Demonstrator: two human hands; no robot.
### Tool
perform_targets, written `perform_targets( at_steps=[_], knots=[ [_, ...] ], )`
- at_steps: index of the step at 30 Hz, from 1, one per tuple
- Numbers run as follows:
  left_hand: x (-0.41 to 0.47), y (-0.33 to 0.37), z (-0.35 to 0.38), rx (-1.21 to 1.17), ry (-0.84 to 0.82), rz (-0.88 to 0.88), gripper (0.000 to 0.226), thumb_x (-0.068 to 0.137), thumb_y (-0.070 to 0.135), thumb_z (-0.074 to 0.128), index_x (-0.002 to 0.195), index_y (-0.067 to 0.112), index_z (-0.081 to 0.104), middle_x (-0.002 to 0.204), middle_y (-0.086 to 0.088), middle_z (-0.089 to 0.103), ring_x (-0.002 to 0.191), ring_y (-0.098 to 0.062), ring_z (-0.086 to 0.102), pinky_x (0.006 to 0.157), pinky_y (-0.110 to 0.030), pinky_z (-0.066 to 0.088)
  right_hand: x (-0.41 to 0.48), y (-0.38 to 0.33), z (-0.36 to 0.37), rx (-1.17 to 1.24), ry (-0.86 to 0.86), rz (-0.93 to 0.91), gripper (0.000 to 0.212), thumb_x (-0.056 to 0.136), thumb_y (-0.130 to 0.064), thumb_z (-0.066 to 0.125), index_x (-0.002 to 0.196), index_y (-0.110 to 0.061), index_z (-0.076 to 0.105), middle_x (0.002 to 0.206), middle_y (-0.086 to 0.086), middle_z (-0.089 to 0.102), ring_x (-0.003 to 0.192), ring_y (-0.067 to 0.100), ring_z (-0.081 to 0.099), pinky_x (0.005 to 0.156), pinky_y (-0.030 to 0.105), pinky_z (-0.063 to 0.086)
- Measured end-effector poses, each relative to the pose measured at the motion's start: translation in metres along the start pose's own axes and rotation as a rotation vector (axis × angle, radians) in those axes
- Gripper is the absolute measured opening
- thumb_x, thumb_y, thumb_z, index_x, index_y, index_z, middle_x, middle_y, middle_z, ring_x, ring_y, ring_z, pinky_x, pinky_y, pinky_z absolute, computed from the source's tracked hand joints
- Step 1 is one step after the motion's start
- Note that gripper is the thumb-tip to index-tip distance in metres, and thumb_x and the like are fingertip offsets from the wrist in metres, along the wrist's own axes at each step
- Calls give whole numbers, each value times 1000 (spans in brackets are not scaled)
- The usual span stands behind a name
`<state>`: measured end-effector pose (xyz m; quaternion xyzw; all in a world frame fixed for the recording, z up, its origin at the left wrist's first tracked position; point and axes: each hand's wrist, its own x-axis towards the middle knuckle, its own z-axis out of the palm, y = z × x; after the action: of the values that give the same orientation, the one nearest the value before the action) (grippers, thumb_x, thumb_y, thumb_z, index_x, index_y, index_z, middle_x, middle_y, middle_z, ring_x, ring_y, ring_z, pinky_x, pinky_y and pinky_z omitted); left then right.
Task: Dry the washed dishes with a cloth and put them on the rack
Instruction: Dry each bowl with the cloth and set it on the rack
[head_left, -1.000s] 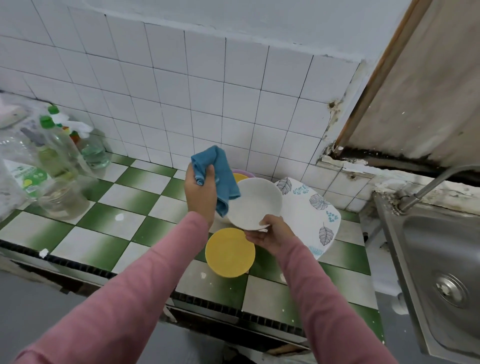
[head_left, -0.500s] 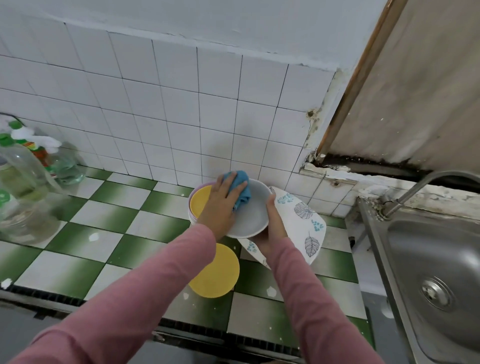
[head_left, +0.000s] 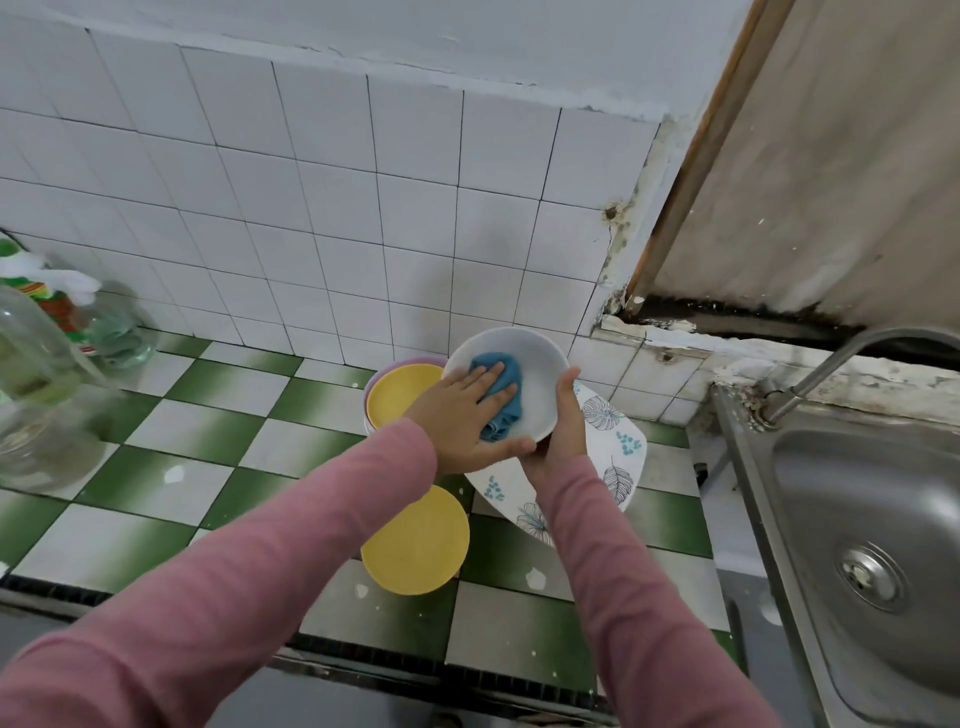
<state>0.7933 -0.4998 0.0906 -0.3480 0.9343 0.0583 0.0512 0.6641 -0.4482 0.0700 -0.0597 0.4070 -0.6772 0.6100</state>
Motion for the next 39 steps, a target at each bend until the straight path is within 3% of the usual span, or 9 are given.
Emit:
perform_targets(
  at_steps=[7, 12, 15, 19, 23, 29, 33, 36, 39],
  knots=[
    [10, 34, -7, -321, -59, 28, 64, 95, 44, 56, 152, 31, 31, 147, -3, 49, 128, -29, 51, 108, -38, 43, 6, -16, -21, -21, 36, -32, 68, 90, -71, 42, 111, -10, 65, 96, 20, 71, 93, 38, 67, 88, 51, 55],
    [16, 55, -7, -601, -92, 52, 60, 102, 30, 47, 154, 35, 19, 142, -3, 51, 121, -27, 54, 107, -40, 41, 4, -19, -29, -15, 54, -52, 72, 86, -69, 50, 124, -9, 58, 103, 18, 67, 97, 34, 66, 95, 50, 53],
    [20, 60, -3, -612, -2, 10, 67, 103, 24, 44, 156, 36, 5, 163, 1, 21, 140, -26, 39, 117, -42, 31, 1, -17, -22, 0, 30, -65, 74, 85, -65, 53, 131, -7, 56, 117, 19, 67, 111, 35, 64, 101, 52, 49],
    [23, 48, -3, -295, -15, -8, 64, 103, 22, 39, 157, 30, 5, 166, 5, -3, 152, -16, 6, 122, -40, 7, 1, -10, -16, 55, 5, -7, 83, 81, -68, 54, 139, -8, 51, 131, 23, 61, 121, 38, 60, 104, 53, 47],
    [22, 22, -12, 207, -39, -48, 67, 100, 32, 38, 158, 25, 5, 165, -3, -5, 152, -19, 2, 120, -43, -8, 3, -3, -17, 39, -55, -4, 69, 91, -69, 37, 123, -13, 61, 120, 20, 67, 116, 39, 60, 97, 55, 48],
    [22, 9, -17, 199, -34, -56, 69, 100, 30, 42, 157, 22, 5, 165, -7, -3, 152, -23, 4, 122, -40, 1, 10, -6, -10, -44, -57, -62, 60, 96, -65, 32, 110, -17, 65, 104, 15, 73, 105, 35, 64, 100, 58, 47],
    [16, 10, -13, 126, -88, 21, 58, 99, 25, 43, 154, 23, 25, 161, -6, 25, 147, -23, 24, 118, -42, 20, 11, -4, -12, -48, -16, -105, 62, 93, -67, 40, 117, -15, 64, 110, 18, 71, 108, 39, 64, 98, 60, 48],
    [4, 17, -13, -199, -99, -32, 51, 94, 17, 51, 144, 24, 45, 139, -6, 53, 117, -25, 52, 102, -36, 45, 10, 2, -12, -79, 41, -117, 76, 79, -70, 52, 129, -14, 60, 120, 23, 66, 112, 44, 62, 98, 61, 49],
    [-3, 26, -6, -455, -45, -15, 52, 92, 6, 53, 140, 23, 53, 135, -7, 57, 119, -29, 53, 104, -37, 46, 12, 9, -16, -54, 97, -102, 99, 63, -75, 68, 140, -15, 51, 128, 28, 61, 113, 48, 62, 88, 61, 54]
  ],
)
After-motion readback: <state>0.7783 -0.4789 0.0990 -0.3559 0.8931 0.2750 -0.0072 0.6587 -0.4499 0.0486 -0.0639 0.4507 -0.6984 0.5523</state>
